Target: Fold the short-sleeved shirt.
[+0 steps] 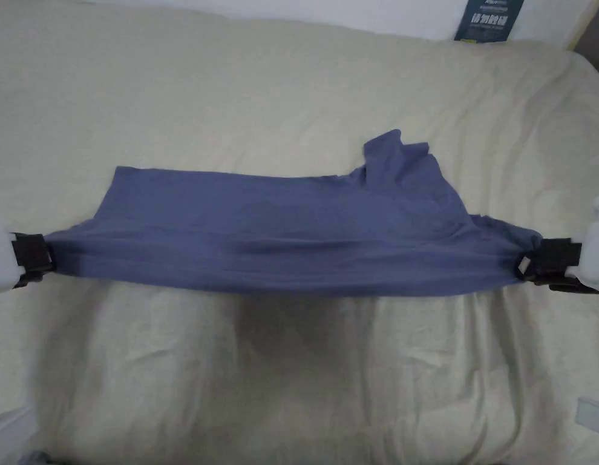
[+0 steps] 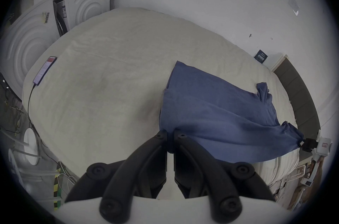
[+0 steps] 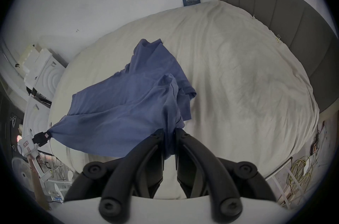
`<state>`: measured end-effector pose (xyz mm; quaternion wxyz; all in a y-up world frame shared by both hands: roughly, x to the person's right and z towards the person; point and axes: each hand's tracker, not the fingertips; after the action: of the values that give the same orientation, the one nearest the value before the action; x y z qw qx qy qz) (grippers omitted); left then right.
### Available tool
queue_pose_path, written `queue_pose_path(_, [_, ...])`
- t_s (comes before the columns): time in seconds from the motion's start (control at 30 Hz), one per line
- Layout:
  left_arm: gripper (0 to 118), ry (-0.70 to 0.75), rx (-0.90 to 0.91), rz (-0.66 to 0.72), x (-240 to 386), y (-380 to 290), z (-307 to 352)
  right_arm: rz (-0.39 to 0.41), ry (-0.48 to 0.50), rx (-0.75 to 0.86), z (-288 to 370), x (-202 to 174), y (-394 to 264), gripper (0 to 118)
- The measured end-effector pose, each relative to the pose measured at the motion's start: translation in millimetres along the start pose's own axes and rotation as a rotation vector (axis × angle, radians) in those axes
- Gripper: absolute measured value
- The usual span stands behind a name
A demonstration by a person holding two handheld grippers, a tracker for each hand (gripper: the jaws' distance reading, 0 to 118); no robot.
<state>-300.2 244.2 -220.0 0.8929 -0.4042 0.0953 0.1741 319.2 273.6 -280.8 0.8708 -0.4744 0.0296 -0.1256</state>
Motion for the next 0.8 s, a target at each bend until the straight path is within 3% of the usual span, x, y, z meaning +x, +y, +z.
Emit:
queue_pose_path(0.2, [5,0.032,-0.055,0.027,-27,-63,25,-0.060,0.036,-0.045,6,21,-73,16])
queue_pose_path(0.33, [5,0.051,-0.126,0.037,-38,-97,11,-0.083,0.005,-0.072,-10,22,-110,16])
queue_pose_path(0.4, [15,0.087,-0.142,0.022,-36,-106,7,-0.067,-0.013,-0.060,-14,19,-119,17])
queue_pose_path(0.43, [33,0.104,-0.137,0.018,-35,-108,5,-0.066,-0.014,-0.060,-14,17,-120,19])
queue_pose_path(0.47, [74,0.123,-0.128,0.011,-34,-107,5,-0.066,-0.022,-0.054,-12,15,-119,40])
queue_pose_path(0.5, [99,0.119,-0.119,0.005,-35,-105,6,-0.064,-0.036,-0.042,-9,14,-118,68])
queue_pose_path(0.53, [107,0.112,-0.098,-0.005,-35,-102,8,-0.050,-0.047,-0.028,-5,15,-111,96])
queue_pose_path(0.57, [106,0.110,-0.051,-0.014,-32,-97,14,-0.033,-0.072,-0.005,0,14,-107,110])
queue_pose_path(0.7, [106,0.093,0.151,-0.085,-17,-64,38,0.041,-0.164,0.186,41,-5,-79,110])
queue_pose_path(0.8, [106,0.103,0.333,-0.152,5,-47,58,0.087,-0.124,0.390,70,-27,-69,110])
